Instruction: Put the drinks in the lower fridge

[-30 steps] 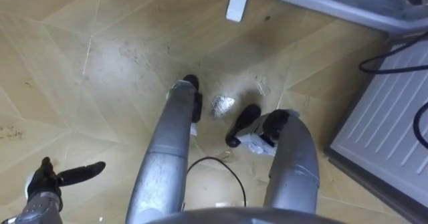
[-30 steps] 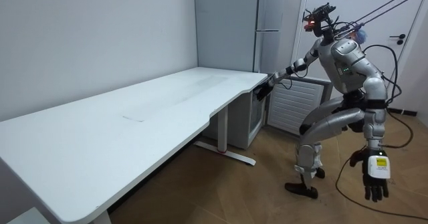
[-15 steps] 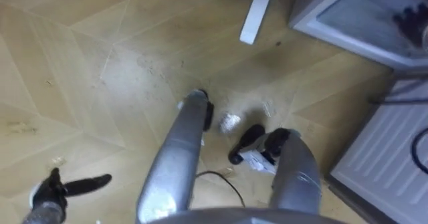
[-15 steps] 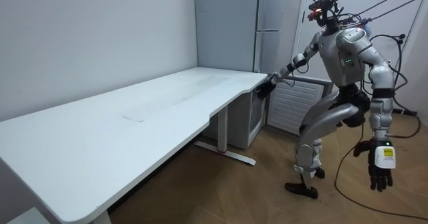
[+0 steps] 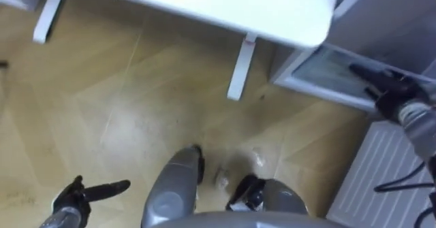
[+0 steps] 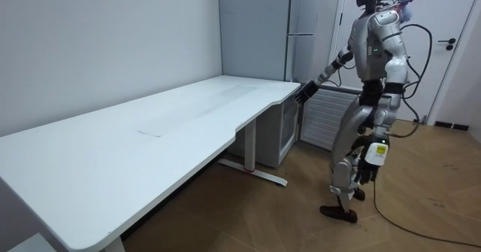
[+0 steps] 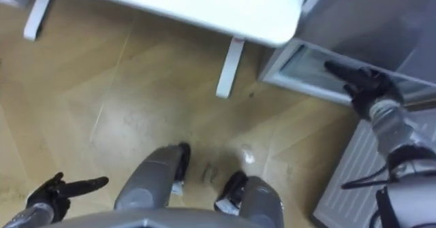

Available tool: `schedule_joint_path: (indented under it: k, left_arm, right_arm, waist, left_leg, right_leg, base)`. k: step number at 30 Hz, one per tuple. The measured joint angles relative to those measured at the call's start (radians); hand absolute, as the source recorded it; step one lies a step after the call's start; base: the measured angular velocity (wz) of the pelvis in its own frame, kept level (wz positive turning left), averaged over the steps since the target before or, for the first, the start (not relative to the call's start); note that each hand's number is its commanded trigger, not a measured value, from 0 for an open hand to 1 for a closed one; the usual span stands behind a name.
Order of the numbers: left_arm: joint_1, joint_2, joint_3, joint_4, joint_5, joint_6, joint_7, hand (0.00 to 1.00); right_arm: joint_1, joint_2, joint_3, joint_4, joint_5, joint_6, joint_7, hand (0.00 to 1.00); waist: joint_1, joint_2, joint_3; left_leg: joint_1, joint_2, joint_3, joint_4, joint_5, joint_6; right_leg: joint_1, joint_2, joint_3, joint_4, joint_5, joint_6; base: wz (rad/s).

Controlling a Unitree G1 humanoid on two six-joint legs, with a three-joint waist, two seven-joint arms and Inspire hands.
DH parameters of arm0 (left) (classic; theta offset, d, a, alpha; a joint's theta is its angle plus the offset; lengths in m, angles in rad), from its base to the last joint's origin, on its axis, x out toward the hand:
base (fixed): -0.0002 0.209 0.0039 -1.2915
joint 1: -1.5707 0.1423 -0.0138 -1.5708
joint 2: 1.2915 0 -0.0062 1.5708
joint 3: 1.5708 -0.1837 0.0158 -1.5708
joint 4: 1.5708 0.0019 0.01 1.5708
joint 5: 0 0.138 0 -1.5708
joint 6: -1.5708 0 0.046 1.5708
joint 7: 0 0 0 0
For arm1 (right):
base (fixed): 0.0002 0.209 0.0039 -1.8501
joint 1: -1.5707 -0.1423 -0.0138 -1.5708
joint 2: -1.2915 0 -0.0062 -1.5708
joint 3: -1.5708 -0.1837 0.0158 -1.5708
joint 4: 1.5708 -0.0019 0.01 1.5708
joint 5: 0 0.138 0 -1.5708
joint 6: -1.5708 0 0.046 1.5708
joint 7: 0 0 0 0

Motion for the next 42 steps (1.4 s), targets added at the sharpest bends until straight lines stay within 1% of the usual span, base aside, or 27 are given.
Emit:
schedule_joint_path:
  k: [1, 2, 3, 4, 6, 8, 10, 13, 14, 16, 17, 18, 20, 22, 23, 24, 26, 28, 29, 30, 31, 32, 34, 37, 40, 41, 42]
  left_arm:
    - [0.017, -0.007, 0.019, -0.001, 0.008, -0.003, -0.003, 0.0]
    - [0.03, -0.012, 0.03, -0.002, 0.008, -0.003, -0.002, 0.0]
    - [0.056, -0.023, 0.041, -0.012, 0.012, -0.003, -0.001, 0.0]
    - [0.065, -0.03, 0.048, -0.013, 0.022, -0.004, -0.001, 0.0]
    - [0.083, -0.061, 0.084, -0.013, 0.062, -0.002, -0.009, 0.0]
    - [0.107, -0.077, 0.108, -0.014, 0.087, -0.003, -0.022, 0.0]
    - [0.135, -0.091, 0.14, -0.023, 0.13, -0.003, -0.026, 0.0]
    - [0.139, -0.105, 0.177, -0.024, 0.168, -0.003, -0.026, 0.0]
    - [0.141, -0.114, 0.193, -0.027, 0.169, -0.003, -0.024, 0.0]
    - [0.146, -0.121, 0.213, -0.03, 0.179, -0.002, -0.024, 0.0]
    - [0.15, -0.129, 0.239, -0.031, 0.194, 0.0, -0.022, 0.0]
    - [0.158, -0.132, 0.261, -0.043, 0.206, 0.003, -0.022, 0.0]
    - [0.166, -0.131, 0.287, -0.069, 0.217, 0.005, -0.021, 0.0]
    - [0.165, -0.13, 0.313, -0.085, 0.236, 0.005, -0.024, 0.0]
    - [0.168, -0.131, 0.318, -0.089, 0.242, 0.006, -0.025, 0.0]
    - [0.172, -0.131, 0.33, -0.095, 0.266, 0.008, -0.026, 0.0]
    - [0.177, -0.134, 0.344, -0.098, 0.289, 0.022, -0.03, 0.0]
    - [0.18, -0.141, 0.349, -0.097, 0.313, 0.034, -0.031, 0.0]
    - [0.181, -0.142, 0.349, -0.097, 0.317, 0.038, -0.031, 0.0]
    - [0.18, -0.145, 0.35, -0.096, 0.326, 0.044, -0.032, 0.0]
    - [0.181, -0.15, 0.356, -0.09, 0.337, 0.047, -0.035, 0.0]
    - [0.182, -0.153, 0.366, -0.086, 0.342, 0.049, -0.04, 0.0]
    - [0.182, -0.158, 0.394, -0.08, 0.341, 0.055, -0.042, 0.0]
    - [0.183, -0.159, 0.429, -0.079, 0.344, 0.067, -0.041, 0.0]
    - [0.183, -0.157, 0.444, -0.076, 0.359, 0.072, -0.044, 0.0]
    - [0.183, -0.157, 0.471, -0.068, 0.369, 0.077, -0.05, 0.0]
    - [0.183, -0.157, 0.49, -0.068, 0.369, 0.085, -0.051, 0.0]
  right_arm:
    - [0.046, 0.022, -0.019, -0.031, -0.028, -0.003, 0.002, 0.0]
    - [0.075, 0.036, -0.036, -0.056, -0.049, -0.004, 0.002, 0.0]
    - [0.132, 0.056, -0.058, -0.116, -0.094, -0.005, 0.003, 0.0]
    - [0.157, 0.064, -0.07, -0.138, -0.117, -0.006, 0.006, 0.0]
    - [0.241, 0.081, -0.095, -0.203, -0.225, -0.007, 0.008, 0.0]
    - [0.292, 0.102, -0.135, -0.25, -0.299, -0.008, 0.005, 0.0]
    - [0.338, 0.118, -0.193, -0.335, -0.395, -0.01, -0.017, 0.0]
    - [0.353, 0.125, -0.257, -0.417, -0.465, -0.017, -0.054, 0.0]
    - [0.358, 0.125, -0.284, -0.457, -0.482, -0.022, -0.076, 0.0]
    - [0.374, 0.125, -0.315, -0.513, -0.514, -0.016, -0.112, 0.0]
    - [0.38, 0.125, -0.34, -0.558, -0.548, -0.017, -0.131, 0.0]
    - [0.379, 0.124, -0.37, -0.602, -0.577, -0.017, -0.155, 0.0]
    - [0.377, 0.12, -0.424, -0.661, -0.606, -0.025, -0.199, 0.0]
    - [0.377, 0.115, -0.494, -0.693, -0.648, -0.045, -0.262, 0.0]
    - [0.377, 0.114, -0.511, -0.695, -0.656, -0.045, -0.273, 0.0]
    - [0.377, 0.113, -0.543, -0.7, -0.664, -0.045, -0.299, 0.0]
    - [0.379, 0.113, -0.585, -0.711, -0.664, -0.045, -0.337, 0.0]
    - [0.382, 0.106, -0.631, -0.718, -0.664, -0.045, -0.372, 0.0]
    - [0.382, 0.101, -0.637, -0.718, -0.664, -0.045, -0.382, 0.0]
    - [0.382, 0.098, -0.656, -0.718, -0.665, -0.045, -0.388, 0.0]
    - [0.382, 0.096, -0.673, -0.711, -0.665, -0.045, -0.393, 0.0]
    - [0.382, 0.095, -0.677, -0.704, -0.665, -0.045, -0.395, 0.0]
    - [0.384, 0.095, -0.696, -0.672, -0.652, -0.045, -0.394, 0.0]
    - [0.389, 0.095, -0.702, -0.589, -0.642, -0.035, -0.38, 0.0]
    - [0.387, 0.09, -0.702, -0.498, -0.641, -0.023, -0.358, 0.0]
    - [0.387, 0.082, -0.706, -0.434, -0.64, -0.015, -0.344, 0.0]
    - [0.386, 0.075, -0.712, -0.377, -0.639, -0.003, -0.336, 0.0]
  waist:
    - [-0.015, -0.006, -0.0043]
    - [-0.024, -0.008, -0.0069]
    - [-0.044, -0.012, -0.012]
    - [-0.051, -0.013, -0.0129]
    - [-0.07, -0.019, -0.0178]
    - [-0.081, -0.022, -0.0161]
    - [-0.113, -0.022, -0.0155]
    - [-0.147, -0.018, -0.0143]
    - [-0.156, -0.017, -0.0126]
    - [-0.155, -0.018, -0.0134]
    - [-0.166, -0.016, -0.0139]
    - [-0.188, -0.023, -0.0113]
    - [-0.211, -0.025, -0.013]
    - [-0.227, -0.035, -0.0158]
    - [-0.231, -0.039, -0.0174]
    - [-0.237, -0.044, -0.0146]
    - [-0.245, -0.047, -0.018]
    - [-0.25, -0.041, -0.0184]
    - [-0.252, -0.039, -0.019]
    - [-0.263, -0.038, -0.0202]
    - [-0.264, -0.033, -0.02]
    - [-0.264, -0.034, -0.0194]
    - [-0.268, -0.023, -0.0252]
    - [-0.27, -0.024, -0.0248]
    - [-0.272, -0.032, -0.0224]
    - [-0.271, -0.038, -0.0256]
    - [-0.267, -0.043, -0.0245]
  left_leg:
    - [0.06, 0.0, 0.009, -0.034, 0.0, 0.0]
    - [0.091, 0.0, 0.013, -0.052, 0.0, 0.0]
    - [0.138, -0.003, 0.019, -0.083, 0.0, 0.0]
    - [0.156, -0.004, 0.022, -0.096, 0.0, 0.0]
    - [0.223, -0.006, 0.04, -0.14, 0.001, 0.001]
    - [0.274, -0.005, 0.057, -0.173, 0.003, 0.0]
    - [0.317, -0.006, 0.067, -0.199, 0.003, 0.0]
    - [0.331, -0.005, 0.067, -0.204, 0.004, 0.001]
    - [0.347, -0.005, 0.076, -0.215, 0.006, 0.003]
    - [0.37, -0.003, 0.1, -0.231, 0.006, 0.003]
    - [0.374, -0.002, 0.106, -0.234, 0.007, 0.003]
    - [0.377, -0.003, 0.108, -0.237, 0.007, 0.004]
    - [0.379, -0.005, 0.108, -0.236, 0.008, 0.006]
    - [0.395, -0.005, 0.111, -0.241, 0.008, 0.006]
    - [0.401, -0.005, 0.111, -0.244, 0.008, 0.006]
    - [0.411, -0.005, 0.113, -0.249, 0.008, 0.006]
    - [0.415, -0.002, 0.12, -0.252, 0.008, 0.006]
    - [0.429, 0.002, 0.134, -0.268, 0.008, 0.005]
    - [0.43, 0.002, 0.134, -0.269, 0.008, 0.005]
    - [0.434, 0.002, 0.137, -0.275, 0.009, 0.005]
    - [0.447, 0.003, 0.149, -0.283, 0.009, 0.005]
    - [0.449, 0.004, 0.151, -0.285, 0.009, 0.005]
    - [0.452, 0.006, 0.157, -0.297, 0.009, 0.005]
    - [0.465, 0.006, 0.162, -0.304, 0.016, 0.002]
    - [0.48, 0.005, 0.163, -0.315, 0.022, 0.001]
    - [0.484, 0.006, 0.162, -0.314, 0.022, 0.001]
    - [0.483, 0.006, 0.161, -0.314, 0.022, 0.001]
  right_leg:
    - [0.054, 0.004, 0.001, -0.032, 0.01, 0.005]
    - [0.083, 0.007, 0.003, -0.05, 0.014, 0.007]
    - [0.129, 0.011, 0.003, -0.083, 0.018, 0.013]
    - [0.146, 0.013, 0.003, -0.096, 0.02, 0.017]
    - [0.205, 0.018, 0.012, -0.141, 0.03, 0.024]
    - [0.24, 0.025, 0.029, -0.174, 0.04, 0.029]
    - [0.275, 0.027, 0.035, -0.196, 0.046, 0.033]
    - [0.301, 0.034, 0.036, -0.224, 0.057, 0.035]
    - [0.308, 0.034, 0.043, -0.229, 0.061, 0.036]
    - [0.313, 0.036, 0.068, -0.234, 0.064, 0.037]
    - [0.314, 0.038, 0.077, -0.239, 0.069, 0.038]
    - [0.315, 0.037, 0.079, -0.239, 0.07, 0.04]
    - [0.321, 0.036, 0.083, -0.239, 0.071, 0.041]
    - [0.329, 0.036, 0.087, -0.241, 0.071, 0.042]
    - [0.332, 0.036, 0.089, -0.242, 0.071, 0.042]
    - [0.34, 0.038, 0.092, -0.244, 0.071, 0.042]
    - [0.339, 0.04, 0.099, -0.244, 0.072, 0.041]
    - [0.345, 0.046, 0.111, -0.258, 0.084, 0.039]
    - [0.348, 0.048, 0.113, -0.262, 0.086, 0.039]
    - [0.35, 0.048, 0.117, -0.263, 0.088, 0.041]
    - [0.354, 0.05, 0.133, -0.268, 0.091, 0.041]
    - [0.357, 0.052, 0.136, -0.275, 0.094, 0.041]
    - [0.359, 0.054, 0.139, -0.278, 0.099, 0.041]
    - [0.361, 0.055, 0.146, -0.278, 0.099, 0.041]
    - [0.371, 0.055, 0.139, -0.281, 0.099, 0.041]
    - [0.38, 0.057, 0.137, -0.289, 0.099, 0.041]
    - [0.385, 0.058, 0.136, -0.295, 0.099, 0.04]
  base:
    - [-0.16]
    - [-0.13]
    - [-0.04]
    - [-0.07]
    - [-0.16]
    - [-0.27]
    - [-0.17]
    - [-0.03]
    - [-0.22]
    - [-0.32]
    - [-0.18]
    - [-0.1]
    - [0.0]
    - [-0.06]
    - [-0.06]
    - [-0.07]
    - [-0.12]
    - [-0.2]
    - [-0.14]
    - [-0.14]
    - [-0.19]
    - [-0.23]
    - [-0.1]
    - [-0.08]
    - [0.04]
    - [0.07]
    - [0.06]
